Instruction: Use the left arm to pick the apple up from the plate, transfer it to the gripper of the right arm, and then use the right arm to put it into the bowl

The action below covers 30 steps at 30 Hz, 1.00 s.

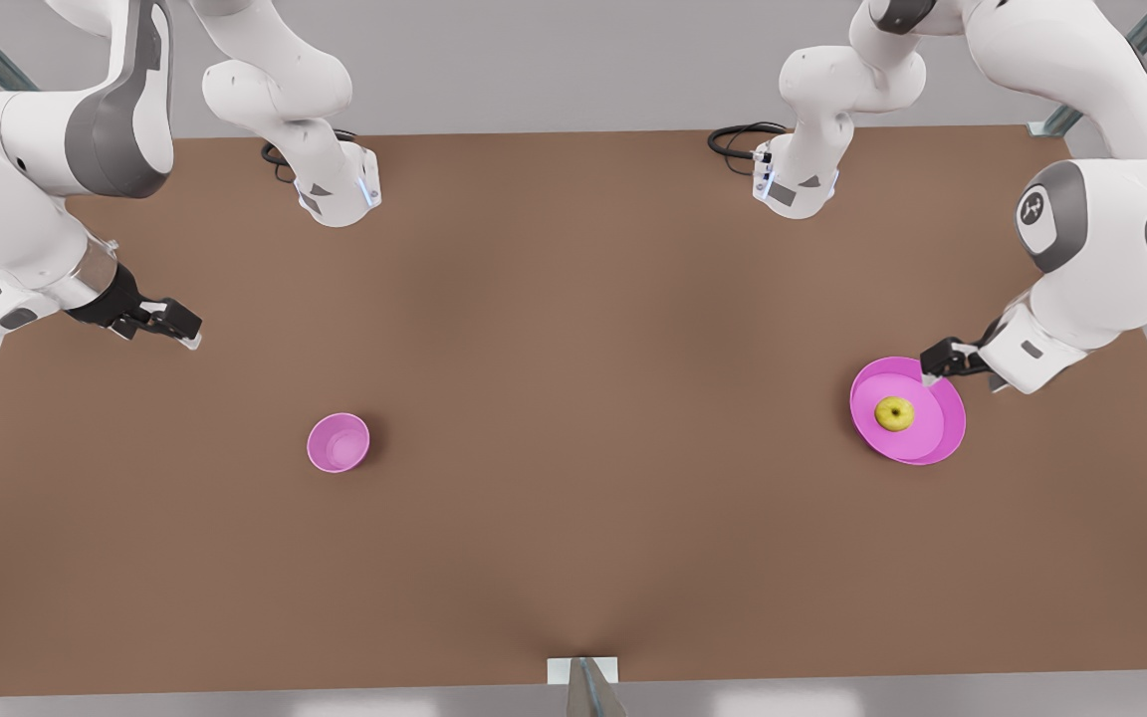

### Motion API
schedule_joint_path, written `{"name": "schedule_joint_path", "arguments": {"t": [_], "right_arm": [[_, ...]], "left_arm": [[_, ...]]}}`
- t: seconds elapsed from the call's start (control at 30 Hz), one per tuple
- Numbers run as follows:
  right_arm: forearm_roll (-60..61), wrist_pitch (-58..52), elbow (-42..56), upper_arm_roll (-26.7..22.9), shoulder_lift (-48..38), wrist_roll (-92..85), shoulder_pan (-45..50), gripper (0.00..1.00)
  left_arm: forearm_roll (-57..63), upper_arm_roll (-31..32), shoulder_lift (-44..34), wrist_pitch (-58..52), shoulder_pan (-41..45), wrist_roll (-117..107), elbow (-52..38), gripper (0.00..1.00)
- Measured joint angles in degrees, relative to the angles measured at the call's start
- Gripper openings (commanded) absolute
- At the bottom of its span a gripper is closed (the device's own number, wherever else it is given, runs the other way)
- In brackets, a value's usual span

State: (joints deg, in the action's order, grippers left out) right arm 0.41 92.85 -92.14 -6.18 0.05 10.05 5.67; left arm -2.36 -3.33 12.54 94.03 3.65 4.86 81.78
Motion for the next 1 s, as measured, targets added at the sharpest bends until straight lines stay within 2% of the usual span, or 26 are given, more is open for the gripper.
{"name": "schedule_joint_path", "arguments": {"t": [0.1, 0.27, 0.33, 0.5, 0.67, 1.0], "right_arm": [[0.0, 0.13, 0.0, 0.18, 0.06, 0.11, -0.17, 1.0], [-0.08, 0.3, 0.06, 0.26, 0.09, 0.26, -0.18, 1.0], [-0.16, 0.37, 0.08, 0.14, 0.16, 0.2, -0.03, 1.0], [-0.28, 0.75, -0.08, 0.23, 0.26, -0.16, 0.02, 1.0], [-0.34, 0.96, -0.06, 0.29, 0.28, -0.44, 0.22, 1.0], [-0.35, 1.48, -0.01, 0.16, 0.48, -0.79, 1.27, 1.0]], "left_arm": [[-0.16, -0.03, 1.35, -1.37, -0.11, -0.75, 0.96, 1.0], [-0.61, -0.21, 2.18, 10.96, -1.41, -1.43, 24.27, 1.0], [-0.64, -0.29, 3.12, 17.33, -4.18, -0.74, 30.43, 1.0], [-0.18, -0.44, 6.16, 28.55, -8.06, 1.54, 36.16, 1.0], [1.58, -0.45, 10.88, 37.51, -9.53, 3.61, 37.78, 1.0], [2.3, -0.44, 13.63, 48.03, -9.71, 6.4, 41.16, 1.0]]}}
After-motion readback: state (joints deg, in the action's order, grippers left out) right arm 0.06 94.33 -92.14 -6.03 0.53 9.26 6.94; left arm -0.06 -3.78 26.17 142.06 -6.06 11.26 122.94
